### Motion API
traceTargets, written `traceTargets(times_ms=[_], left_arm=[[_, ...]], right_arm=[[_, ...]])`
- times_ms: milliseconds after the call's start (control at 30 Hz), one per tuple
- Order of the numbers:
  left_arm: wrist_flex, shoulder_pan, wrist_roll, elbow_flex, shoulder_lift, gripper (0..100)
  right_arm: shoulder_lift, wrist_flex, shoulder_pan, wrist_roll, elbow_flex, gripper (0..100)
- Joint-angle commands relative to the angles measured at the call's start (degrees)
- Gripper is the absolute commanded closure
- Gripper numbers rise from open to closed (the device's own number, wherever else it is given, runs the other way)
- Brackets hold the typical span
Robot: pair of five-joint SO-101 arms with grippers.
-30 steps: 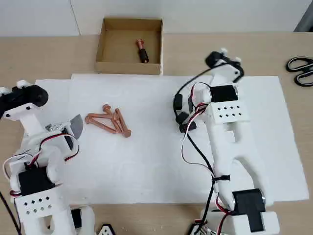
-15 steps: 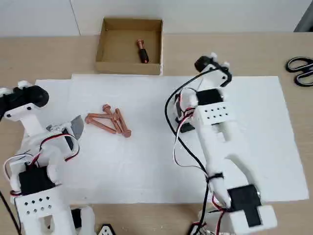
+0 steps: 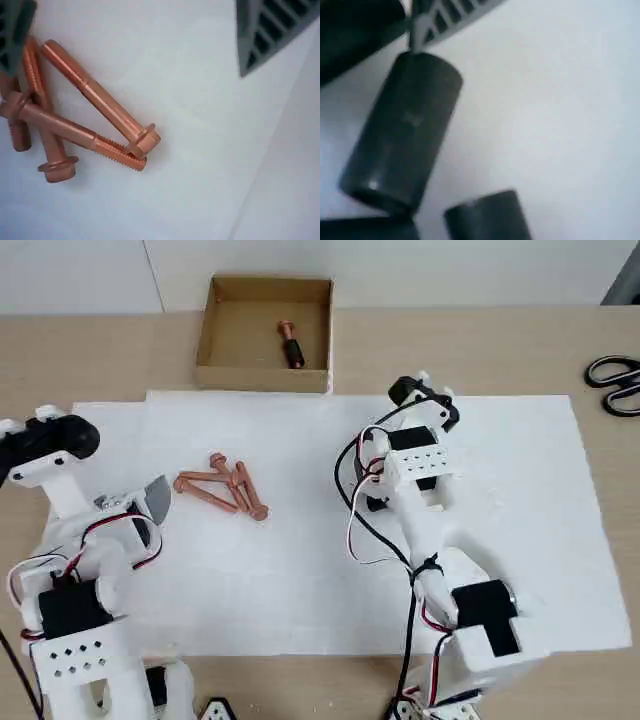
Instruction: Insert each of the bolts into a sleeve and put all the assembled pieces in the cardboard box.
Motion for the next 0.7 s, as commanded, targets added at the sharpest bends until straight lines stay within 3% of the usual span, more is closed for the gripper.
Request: traceTargets(times_ms=[0,433,667], left_arm=[[-0.18,0.53,-0.44,-0.31,-1.05,73],[-0.26,0.35,-0.44,-0.31,-1.05,73],[-0.26,0.44,-0.44,-0.31,-1.05,73]], right_arm=[[0.40,-1.01,-0.04,-0.44,-0.18,79.0],[4.26,-1.01,3.21,-0.18,-0.26,79.2],[3.82,-0.66,6.46,-0.09,-0.35,99.6]])
